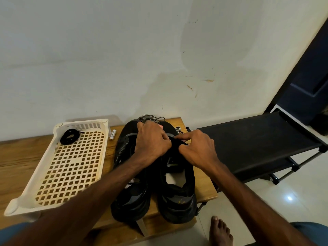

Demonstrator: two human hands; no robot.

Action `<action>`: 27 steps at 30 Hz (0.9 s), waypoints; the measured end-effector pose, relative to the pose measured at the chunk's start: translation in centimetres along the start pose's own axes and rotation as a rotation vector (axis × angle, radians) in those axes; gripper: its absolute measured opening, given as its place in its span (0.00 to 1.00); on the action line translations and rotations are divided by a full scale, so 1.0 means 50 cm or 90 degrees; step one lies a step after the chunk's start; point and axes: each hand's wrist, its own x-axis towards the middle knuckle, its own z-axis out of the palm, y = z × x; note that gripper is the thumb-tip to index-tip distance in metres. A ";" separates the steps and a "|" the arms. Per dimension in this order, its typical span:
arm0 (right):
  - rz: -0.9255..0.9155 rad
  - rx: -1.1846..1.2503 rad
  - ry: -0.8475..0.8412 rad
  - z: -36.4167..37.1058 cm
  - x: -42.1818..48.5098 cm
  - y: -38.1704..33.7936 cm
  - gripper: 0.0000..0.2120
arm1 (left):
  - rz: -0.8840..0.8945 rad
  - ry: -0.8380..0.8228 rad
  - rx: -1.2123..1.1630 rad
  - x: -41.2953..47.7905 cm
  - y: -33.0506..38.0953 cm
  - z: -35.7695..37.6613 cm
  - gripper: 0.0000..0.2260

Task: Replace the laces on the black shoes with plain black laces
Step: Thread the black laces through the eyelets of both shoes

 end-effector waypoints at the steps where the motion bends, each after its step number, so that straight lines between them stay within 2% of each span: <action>1: -0.002 0.001 -0.003 -0.001 0.000 0.001 0.17 | 0.000 0.005 -0.002 0.000 -0.001 0.001 0.03; 10: -0.024 -0.017 -0.022 -0.001 0.001 0.007 0.20 | 0.001 -0.004 -0.025 0.002 0.001 0.006 0.02; 16: -0.040 -0.035 -0.026 0.000 0.002 0.009 0.21 | 0.031 -0.040 0.016 0.010 0.011 0.009 0.04; 24: -0.041 -0.038 -0.016 0.002 0.005 0.013 0.23 | 0.094 -0.028 0.061 0.006 0.013 0.014 0.04; 27: -0.041 -0.034 -0.011 0.002 0.004 0.011 0.23 | 0.070 -0.013 0.041 0.004 0.005 0.021 0.03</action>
